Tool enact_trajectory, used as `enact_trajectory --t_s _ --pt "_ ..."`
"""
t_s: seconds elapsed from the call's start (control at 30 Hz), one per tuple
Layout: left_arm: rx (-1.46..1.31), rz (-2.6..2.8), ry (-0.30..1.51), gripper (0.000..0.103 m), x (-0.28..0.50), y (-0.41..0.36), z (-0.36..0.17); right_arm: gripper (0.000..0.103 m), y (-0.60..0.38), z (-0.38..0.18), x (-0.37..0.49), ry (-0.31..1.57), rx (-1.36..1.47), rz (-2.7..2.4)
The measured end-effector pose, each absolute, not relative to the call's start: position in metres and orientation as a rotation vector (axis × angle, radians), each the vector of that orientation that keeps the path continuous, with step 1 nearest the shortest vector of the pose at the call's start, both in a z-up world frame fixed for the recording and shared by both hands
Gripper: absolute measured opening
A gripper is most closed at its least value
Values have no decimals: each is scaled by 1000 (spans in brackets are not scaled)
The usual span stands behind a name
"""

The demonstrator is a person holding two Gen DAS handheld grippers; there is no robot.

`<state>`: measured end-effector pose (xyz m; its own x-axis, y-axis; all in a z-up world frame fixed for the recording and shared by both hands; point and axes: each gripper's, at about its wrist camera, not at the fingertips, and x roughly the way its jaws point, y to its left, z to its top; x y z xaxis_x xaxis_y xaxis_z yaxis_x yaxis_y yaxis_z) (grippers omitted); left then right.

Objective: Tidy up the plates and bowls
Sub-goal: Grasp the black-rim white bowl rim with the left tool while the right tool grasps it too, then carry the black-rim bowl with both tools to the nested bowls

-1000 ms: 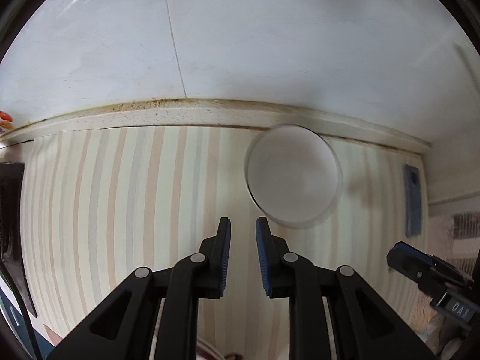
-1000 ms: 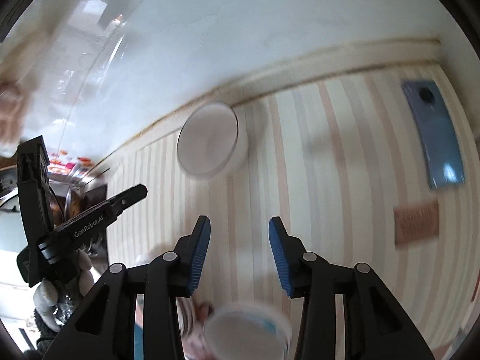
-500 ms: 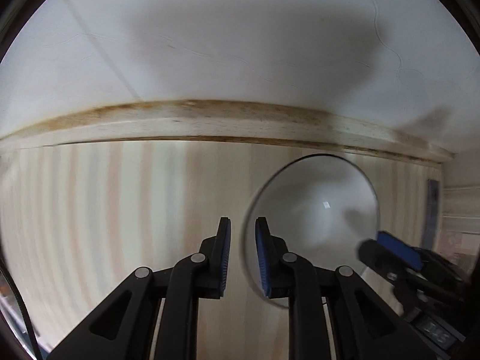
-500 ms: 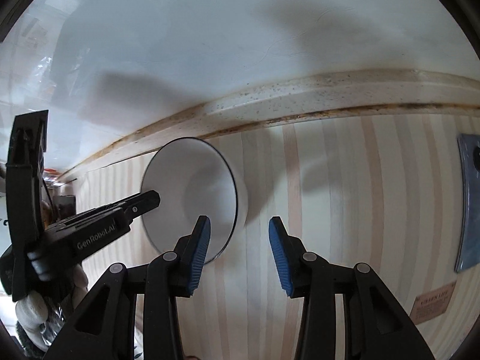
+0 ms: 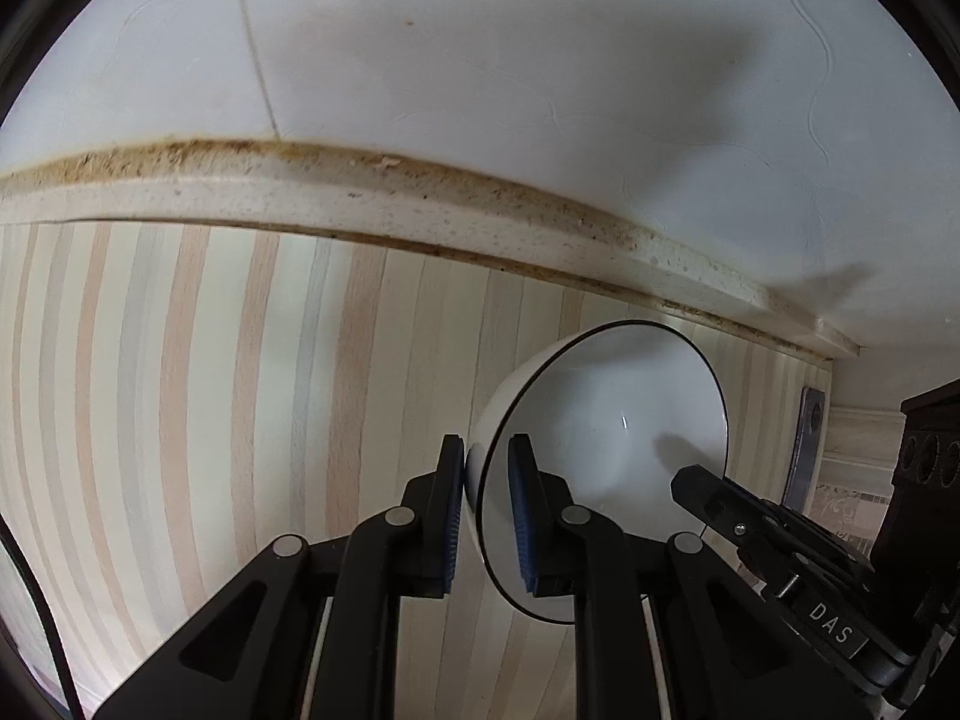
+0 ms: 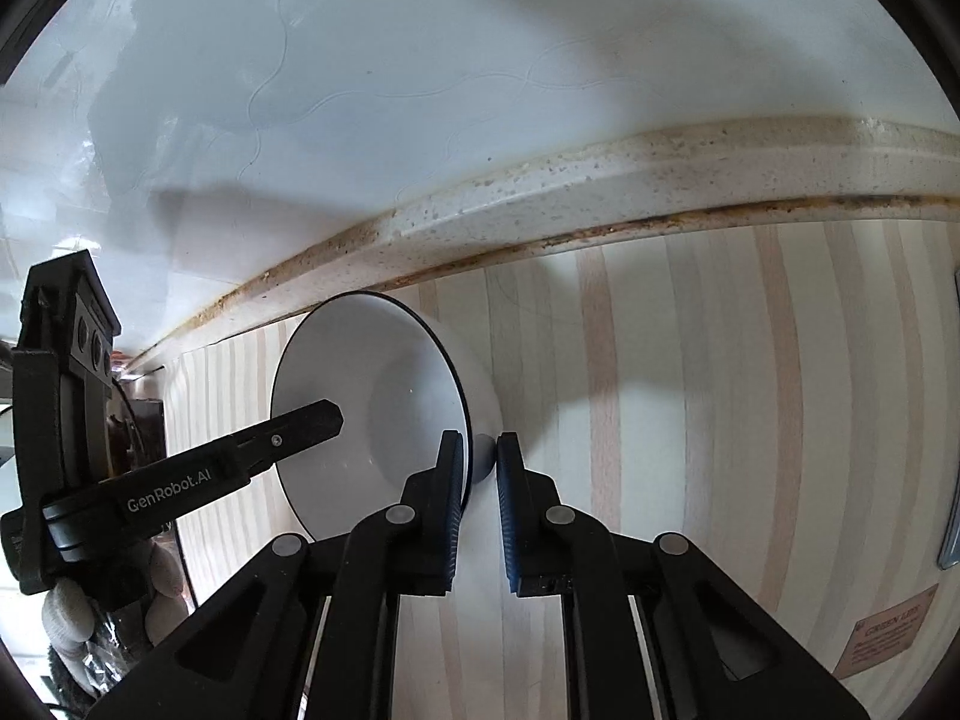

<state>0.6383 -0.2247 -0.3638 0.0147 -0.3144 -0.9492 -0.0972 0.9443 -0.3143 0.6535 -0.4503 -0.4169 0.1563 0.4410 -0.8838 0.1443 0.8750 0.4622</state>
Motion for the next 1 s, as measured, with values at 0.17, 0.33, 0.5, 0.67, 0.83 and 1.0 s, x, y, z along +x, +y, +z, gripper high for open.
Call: enact_trajectory --t_s 0.17,0.33,0.5,0.67,0.83,1.0 --pt "-382 -190 1544 13 629 -210 -353 13 -456 -411 644 1410 494 240" --pt "-424 -210 1523 13 617 -203 -339 13 -462 -400 632 1398 497 260" --pt "-436 -226 1500 13 600 -199 -321 13 -461 -385 615 1386 489 277" --pt "-417 -240 1474 13 579 -202 -300 13 -464 -365 592 1363 488 287" --pt "-388 -259 1455 13 552 -211 -281 13 -464 -342 561 1341 488 287" --pt "-359 -289 1448 13 519 -220 -267 13 -470 -320 520 1319 499 279"
